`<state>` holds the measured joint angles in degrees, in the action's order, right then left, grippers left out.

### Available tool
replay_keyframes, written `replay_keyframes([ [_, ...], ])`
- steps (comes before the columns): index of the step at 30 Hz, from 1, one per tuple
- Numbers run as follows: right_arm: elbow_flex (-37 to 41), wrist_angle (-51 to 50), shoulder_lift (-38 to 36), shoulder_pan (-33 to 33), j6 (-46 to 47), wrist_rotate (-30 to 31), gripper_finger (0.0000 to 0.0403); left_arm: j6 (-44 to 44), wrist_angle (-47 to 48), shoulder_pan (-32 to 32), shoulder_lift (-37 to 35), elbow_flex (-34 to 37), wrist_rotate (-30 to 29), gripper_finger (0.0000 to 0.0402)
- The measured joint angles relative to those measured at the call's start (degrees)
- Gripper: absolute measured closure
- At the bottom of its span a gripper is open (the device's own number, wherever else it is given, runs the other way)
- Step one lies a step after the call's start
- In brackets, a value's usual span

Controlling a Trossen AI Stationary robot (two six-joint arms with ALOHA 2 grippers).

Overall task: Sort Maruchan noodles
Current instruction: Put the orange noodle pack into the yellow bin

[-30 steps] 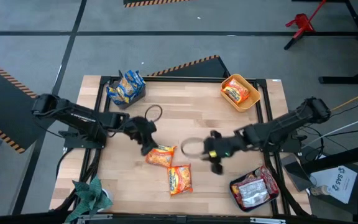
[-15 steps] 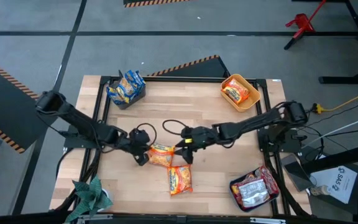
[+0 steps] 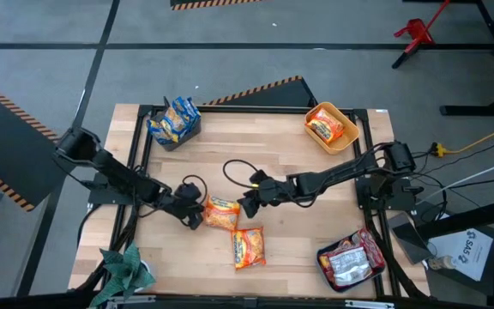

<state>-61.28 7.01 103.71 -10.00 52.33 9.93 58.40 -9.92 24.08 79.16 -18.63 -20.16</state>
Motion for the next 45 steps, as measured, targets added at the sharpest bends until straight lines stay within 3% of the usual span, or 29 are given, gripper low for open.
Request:
replay_keyframes([
  [5,0.04,-1.25,0.11,-0.09,1.47,2.3,0.021,0.0,-2.22,0.88,-1.31,-0.02,1.1,0.0401],
  [12,0.02,-0.74,0.12,-0.09,1.62,2.54,0.021,-0.03,-3.6,1.77,-9.3,-0.09,-3.81,0.0401],
  [17,0.02,-0.8,0.1,-0.09,1.62,2.54,0.021,-2.4,-3.62,2.24,-11.04,-0.09,-5.81,0.0401],
  [24,0.02,-0.74,0.11,-0.09,1.63,3.04,0.021,-6.03,-10.85,2.58,-5.32,-0.22,-5.68,0.0401],
  [31,0.02,-1.07,0.1,-0.09,5.78,2.52,0.021,-1.24,-11.35,2.58,3.4,-0.17,-5.38,0.0402],
  [40,0.02,-0.32,2.64,-0.15,10.91,-2.62,0.0206,-0.08,-12.18,2.56,5.97,-0.22,-4.55,0.0402],
  [45,0.02,1.03,5.23,-0.15,15.09,-4.62,0.0171,-0.02,-10.93,2.54,5.97,-0.22,-3.27,0.0402],
])
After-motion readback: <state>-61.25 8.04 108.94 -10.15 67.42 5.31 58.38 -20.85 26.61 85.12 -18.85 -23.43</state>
